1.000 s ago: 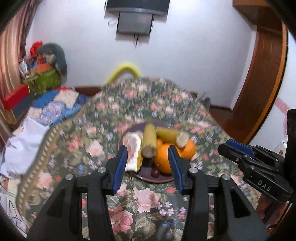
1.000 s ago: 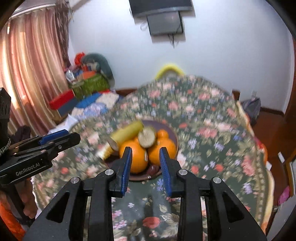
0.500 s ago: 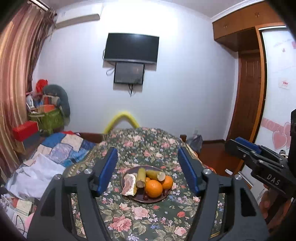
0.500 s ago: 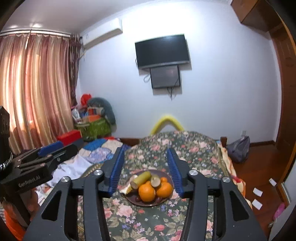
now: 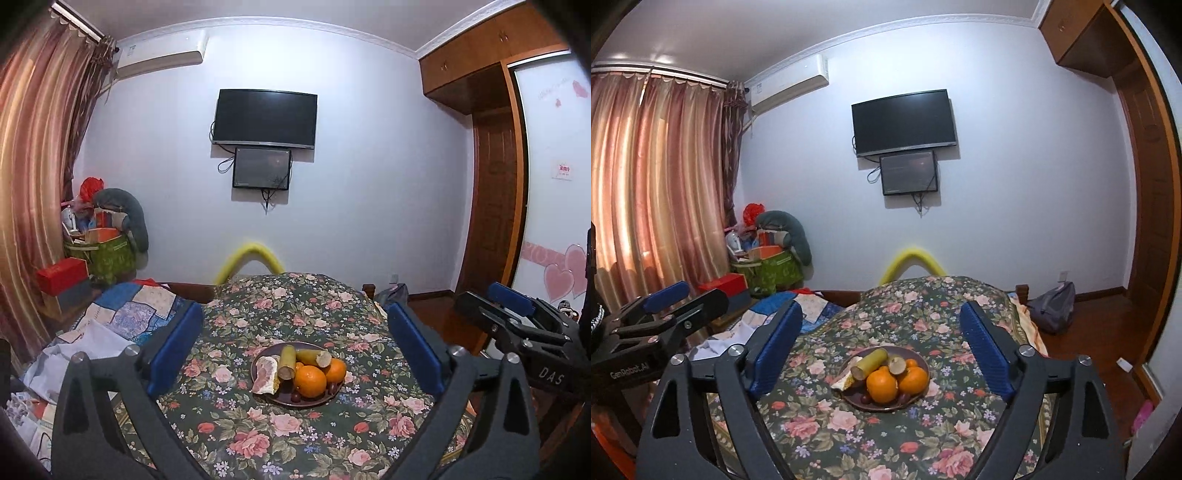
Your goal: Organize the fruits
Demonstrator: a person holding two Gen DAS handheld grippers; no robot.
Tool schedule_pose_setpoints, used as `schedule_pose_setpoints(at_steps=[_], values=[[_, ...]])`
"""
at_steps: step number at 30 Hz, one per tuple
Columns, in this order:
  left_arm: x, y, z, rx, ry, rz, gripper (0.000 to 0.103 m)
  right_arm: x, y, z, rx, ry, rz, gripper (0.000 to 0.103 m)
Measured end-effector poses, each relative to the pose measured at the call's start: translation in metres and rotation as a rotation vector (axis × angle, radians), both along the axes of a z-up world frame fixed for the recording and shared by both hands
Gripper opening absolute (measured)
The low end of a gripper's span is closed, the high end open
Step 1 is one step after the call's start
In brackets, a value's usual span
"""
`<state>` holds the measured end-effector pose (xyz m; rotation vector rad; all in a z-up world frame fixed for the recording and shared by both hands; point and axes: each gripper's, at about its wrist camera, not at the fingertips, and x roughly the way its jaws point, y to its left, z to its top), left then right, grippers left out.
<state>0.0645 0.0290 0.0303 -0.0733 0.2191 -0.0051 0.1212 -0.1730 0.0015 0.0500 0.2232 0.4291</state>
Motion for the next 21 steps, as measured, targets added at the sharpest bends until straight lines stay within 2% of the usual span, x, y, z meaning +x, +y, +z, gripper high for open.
schedule_pose_setpoints(at_steps=[5, 21], values=[[0.0040, 0.0019, -0.0041, -0.005, 0.008, 0.006, 0.103, -0.0031, -0.0013, -0.0010, 0.001, -0.002, -0.010, 0.097], [0.0071, -0.0028, -0.0101, 0.003, 0.017, 0.003, 0.103, -0.0089, -0.0053, -0.0016, 0.001, -0.012, -0.030, 0.103]])
